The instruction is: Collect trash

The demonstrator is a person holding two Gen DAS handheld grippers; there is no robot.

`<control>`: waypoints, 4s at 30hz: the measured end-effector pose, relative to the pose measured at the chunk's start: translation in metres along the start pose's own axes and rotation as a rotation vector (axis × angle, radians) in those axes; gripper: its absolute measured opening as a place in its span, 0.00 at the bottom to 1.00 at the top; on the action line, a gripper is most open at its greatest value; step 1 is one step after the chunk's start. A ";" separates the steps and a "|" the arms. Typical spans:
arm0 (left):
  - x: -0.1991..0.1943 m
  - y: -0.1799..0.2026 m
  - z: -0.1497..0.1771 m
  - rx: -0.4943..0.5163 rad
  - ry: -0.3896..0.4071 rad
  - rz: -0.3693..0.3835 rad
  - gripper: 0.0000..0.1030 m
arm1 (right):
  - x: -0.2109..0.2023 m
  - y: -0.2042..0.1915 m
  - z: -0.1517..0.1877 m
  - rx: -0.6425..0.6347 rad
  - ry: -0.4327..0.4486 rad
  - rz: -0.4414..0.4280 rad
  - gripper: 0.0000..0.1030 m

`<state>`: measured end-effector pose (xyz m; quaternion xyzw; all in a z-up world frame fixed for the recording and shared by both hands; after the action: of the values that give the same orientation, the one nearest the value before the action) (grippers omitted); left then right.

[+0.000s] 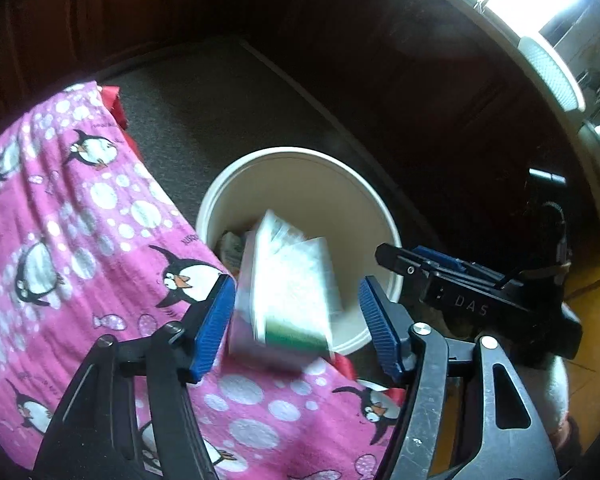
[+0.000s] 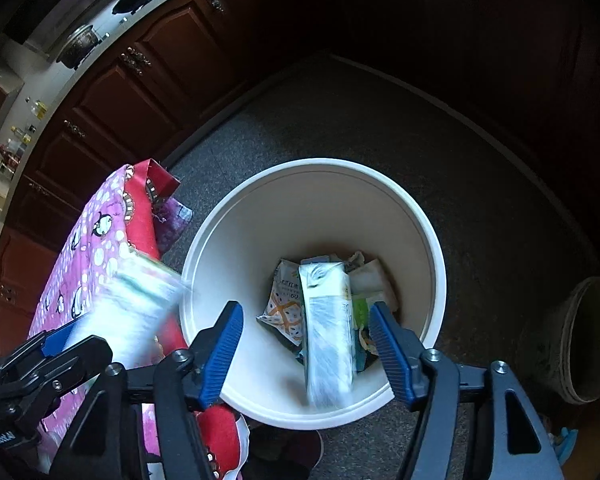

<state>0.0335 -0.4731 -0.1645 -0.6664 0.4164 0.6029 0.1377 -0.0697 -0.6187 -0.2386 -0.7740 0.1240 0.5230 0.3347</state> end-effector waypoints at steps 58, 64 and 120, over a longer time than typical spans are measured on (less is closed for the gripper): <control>-0.225 -0.031 0.120 -0.036 0.629 -0.377 0.68 | -0.159 -0.166 0.106 -0.260 0.554 0.055 0.89; -0.229 -0.029 0.122 -0.033 0.651 -0.387 0.68 | -0.162 -0.169 0.107 -0.262 0.558 0.056 0.89; -0.224 -0.027 0.126 -0.008 0.672 -0.409 0.68 | -0.160 -0.172 0.105 -0.277 0.550 0.063 0.89</control>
<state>-0.0170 -0.2826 0.0030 -0.8964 0.2946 0.3132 0.1081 -0.1201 -0.4478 -0.0533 -0.9204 0.1613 0.3161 0.1638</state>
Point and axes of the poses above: each gripper's, at about its wrist camera, not at the fingertips, and x roughly the way its jaws point, y to its right, z to its underside, the point moved 5 cm from there along x, roughly the way its jaws point, and after that the axes turned 11 degrees about -y, right-handed, at the moved point
